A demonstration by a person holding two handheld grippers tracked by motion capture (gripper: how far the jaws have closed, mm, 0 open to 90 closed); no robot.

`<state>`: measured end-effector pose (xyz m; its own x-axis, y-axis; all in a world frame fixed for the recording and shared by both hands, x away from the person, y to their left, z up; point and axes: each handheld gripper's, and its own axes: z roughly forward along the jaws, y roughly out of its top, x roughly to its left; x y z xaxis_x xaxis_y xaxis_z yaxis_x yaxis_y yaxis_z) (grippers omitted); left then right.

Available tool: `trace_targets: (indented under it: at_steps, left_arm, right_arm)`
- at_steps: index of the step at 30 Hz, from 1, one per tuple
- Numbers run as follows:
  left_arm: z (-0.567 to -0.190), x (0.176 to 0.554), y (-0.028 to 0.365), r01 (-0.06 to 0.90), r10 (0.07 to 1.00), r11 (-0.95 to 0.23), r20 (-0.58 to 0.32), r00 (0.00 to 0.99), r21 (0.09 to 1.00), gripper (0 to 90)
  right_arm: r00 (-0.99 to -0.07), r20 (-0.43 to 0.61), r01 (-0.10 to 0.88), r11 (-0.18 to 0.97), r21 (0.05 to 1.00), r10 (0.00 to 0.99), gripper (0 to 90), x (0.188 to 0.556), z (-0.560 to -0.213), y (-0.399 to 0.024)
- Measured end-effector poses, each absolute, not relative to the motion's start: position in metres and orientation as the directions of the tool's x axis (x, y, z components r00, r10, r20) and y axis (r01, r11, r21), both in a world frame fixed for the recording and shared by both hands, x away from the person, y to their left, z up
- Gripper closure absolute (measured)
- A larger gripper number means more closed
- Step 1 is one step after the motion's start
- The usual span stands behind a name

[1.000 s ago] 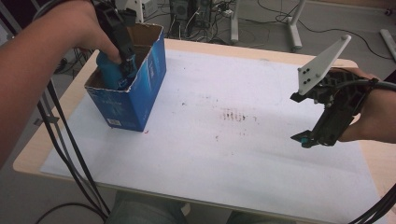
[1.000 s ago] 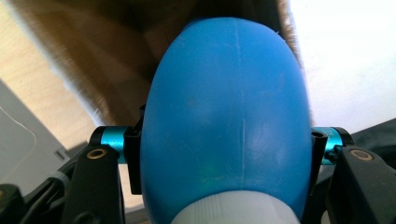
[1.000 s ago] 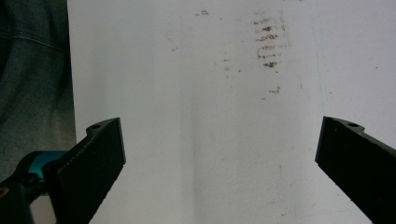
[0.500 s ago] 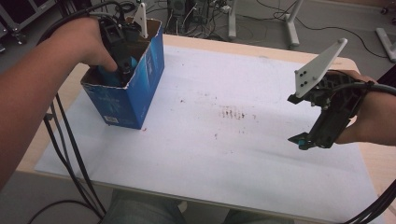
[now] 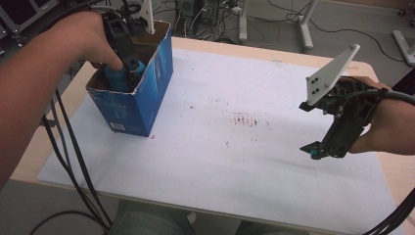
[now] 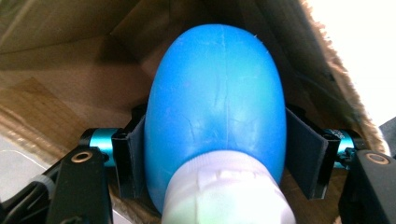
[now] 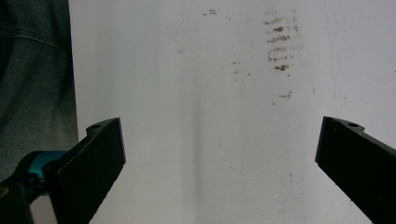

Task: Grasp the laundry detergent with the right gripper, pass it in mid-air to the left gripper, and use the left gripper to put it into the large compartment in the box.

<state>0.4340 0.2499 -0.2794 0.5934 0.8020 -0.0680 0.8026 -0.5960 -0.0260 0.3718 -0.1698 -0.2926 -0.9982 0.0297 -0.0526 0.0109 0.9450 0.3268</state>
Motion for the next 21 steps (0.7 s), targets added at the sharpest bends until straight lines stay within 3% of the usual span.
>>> trace_targets:
  at_steps: [5, 21]
  left_arm:
    - [-0.272, 0.434, 0.249, 0.803, 0.803, -0.595, -0.06, 0.593, -0.027, 26.3]
    - [-0.23, 0.427, 0.24, 0.77, 0.769, -0.638, -0.041, 0.638, 0.015, 22.6]
  right_arm:
    - [-0.998, -0.053, 0.01, 0.943, 0.333, 0.029, 0.7, 0.37, -0.292, -0.169]
    - [-0.998, -0.053, 0.013, 0.943, 0.332, 0.032, 0.6, 0.369, -0.288, -0.172]
